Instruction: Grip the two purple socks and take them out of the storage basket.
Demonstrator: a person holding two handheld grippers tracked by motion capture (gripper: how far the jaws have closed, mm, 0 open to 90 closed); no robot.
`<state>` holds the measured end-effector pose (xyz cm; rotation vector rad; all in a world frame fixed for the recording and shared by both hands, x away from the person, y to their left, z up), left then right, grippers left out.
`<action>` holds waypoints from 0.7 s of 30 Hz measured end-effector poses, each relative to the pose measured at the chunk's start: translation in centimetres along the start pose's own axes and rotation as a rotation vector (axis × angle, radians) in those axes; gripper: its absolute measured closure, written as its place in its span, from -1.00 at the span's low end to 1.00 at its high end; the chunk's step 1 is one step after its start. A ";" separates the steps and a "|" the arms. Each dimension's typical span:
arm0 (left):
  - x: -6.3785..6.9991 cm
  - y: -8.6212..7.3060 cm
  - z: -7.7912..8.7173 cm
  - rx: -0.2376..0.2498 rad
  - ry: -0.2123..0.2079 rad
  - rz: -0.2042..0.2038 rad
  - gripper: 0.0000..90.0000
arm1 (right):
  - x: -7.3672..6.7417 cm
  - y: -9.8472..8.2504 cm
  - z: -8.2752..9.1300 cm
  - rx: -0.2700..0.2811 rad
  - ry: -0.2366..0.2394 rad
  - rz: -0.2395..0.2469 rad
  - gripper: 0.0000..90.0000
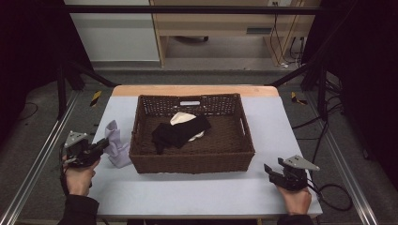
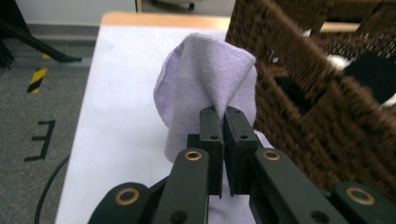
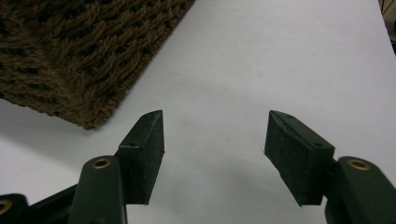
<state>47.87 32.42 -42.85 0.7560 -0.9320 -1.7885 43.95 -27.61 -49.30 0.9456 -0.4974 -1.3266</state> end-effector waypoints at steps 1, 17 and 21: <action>0.1 -0.2 -0.2 -0.011 -0.001 -0.006 0.90 | 0.0 0.0 0.0 -0.001 0.000 0.002 -0.16; 0.2 -2.1 -2.2 -0.111 0.015 -0.032 0.57 | 0.2 -0.3 -0.2 -0.018 -0.001 -0.004 -0.16; 0.1 -1.9 -1.8 -0.081 0.025 -0.035 0.23 | 0.2 -0.3 -0.2 -0.018 0.000 -0.002 -0.17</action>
Point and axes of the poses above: each handheld gripper's, and its own axes: z roughly backward along the jaws, y roughly out of its top, x roughly to its right, the point moved 3 cm from there along -z, roughly forward along the jaws, and after that the axes turned 15 degrees about -z, right-handed, at the moved point
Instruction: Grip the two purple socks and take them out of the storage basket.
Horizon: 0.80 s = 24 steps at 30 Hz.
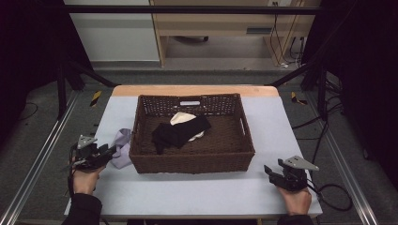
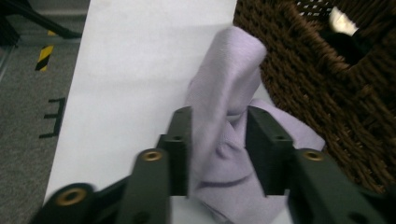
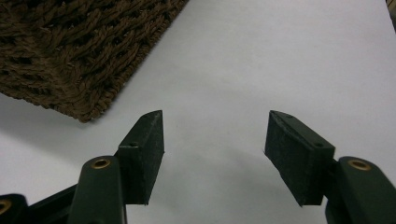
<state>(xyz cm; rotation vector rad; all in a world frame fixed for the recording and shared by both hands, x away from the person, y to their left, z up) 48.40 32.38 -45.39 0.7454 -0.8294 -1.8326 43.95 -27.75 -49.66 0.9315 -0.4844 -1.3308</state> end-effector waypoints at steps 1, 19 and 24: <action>-0.1 0.1 0.2 0.008 0.000 0.006 0.21 | 0.0 0.0 0.1 -0.002 0.003 -0.006 -0.17; -1.9 -2.7 3.0 -0.010 0.043 0.024 -0.28 | 0.2 -0.3 0.8 0.021 -0.004 -0.025 -0.24; -1.9 -3.8 3.4 -0.030 0.039 0.021 -0.28 | 0.2 -0.3 0.9 0.025 -0.003 -0.025 -0.27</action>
Point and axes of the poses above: each handheld gripper's, and its own axes: z roughly backward along the jaws, y roughly out of its top, x roughly to its right, the point moved 3 cm from there along -z, roughly forward along the jaws, and after that the axes turned 15 degrees about -z, right-handed, at the moved point
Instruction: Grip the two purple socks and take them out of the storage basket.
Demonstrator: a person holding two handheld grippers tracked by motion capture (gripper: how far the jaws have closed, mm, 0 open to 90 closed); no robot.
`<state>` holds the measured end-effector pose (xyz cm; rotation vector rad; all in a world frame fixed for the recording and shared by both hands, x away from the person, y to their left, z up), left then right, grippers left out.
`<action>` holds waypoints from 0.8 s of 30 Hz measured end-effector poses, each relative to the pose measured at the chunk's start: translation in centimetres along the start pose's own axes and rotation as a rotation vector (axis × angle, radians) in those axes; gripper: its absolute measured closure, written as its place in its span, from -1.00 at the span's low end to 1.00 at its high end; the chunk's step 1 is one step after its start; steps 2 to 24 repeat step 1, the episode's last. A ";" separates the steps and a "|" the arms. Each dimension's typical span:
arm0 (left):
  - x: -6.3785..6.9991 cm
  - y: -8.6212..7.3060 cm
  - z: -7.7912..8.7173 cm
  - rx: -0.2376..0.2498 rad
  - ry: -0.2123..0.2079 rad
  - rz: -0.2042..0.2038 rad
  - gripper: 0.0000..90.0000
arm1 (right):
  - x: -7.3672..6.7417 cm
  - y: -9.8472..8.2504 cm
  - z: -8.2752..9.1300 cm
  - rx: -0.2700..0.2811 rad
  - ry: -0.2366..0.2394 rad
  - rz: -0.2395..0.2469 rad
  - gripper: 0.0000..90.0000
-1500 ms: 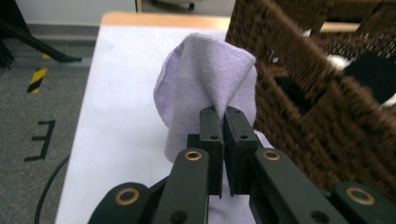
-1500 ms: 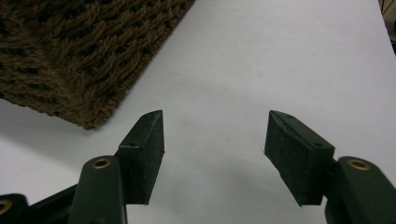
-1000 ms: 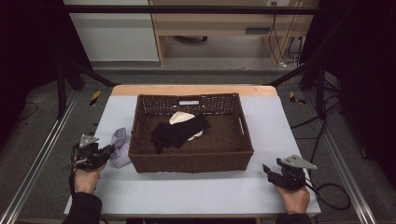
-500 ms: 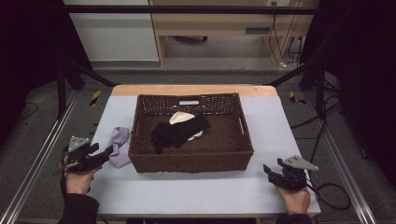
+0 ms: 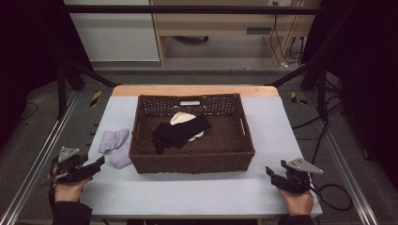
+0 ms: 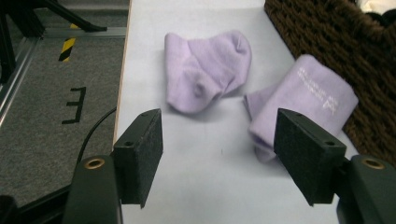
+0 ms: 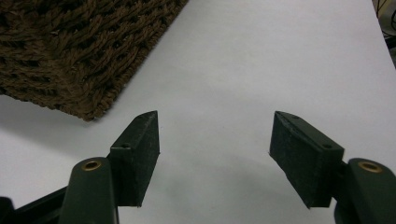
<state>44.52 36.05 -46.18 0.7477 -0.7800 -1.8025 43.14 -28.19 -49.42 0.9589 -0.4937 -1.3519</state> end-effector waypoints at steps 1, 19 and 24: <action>0.0 -0.3 0.2 -0.006 0.001 -0.004 -0.28 | 0.0 0.0 0.0 0.002 0.000 -0.003 -0.27; 0.0 -0.3 0.2 -0.006 0.001 -0.004 -0.28 | 0.0 0.0 0.0 0.002 0.000 -0.003 -0.27; 0.0 -0.3 0.2 -0.006 0.001 -0.004 -0.28 | 0.0 0.0 0.0 0.002 0.000 -0.003 -0.27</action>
Point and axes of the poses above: each handheld gripper's, and its own axes: z roughly backward along the jaws, y roughly out of its top, x roughly to its right, the point moved 3 cm from there along -z, roughly forward along the jaws, and after that the axes turned 15 degrees about -z, right-handed, at the moved point
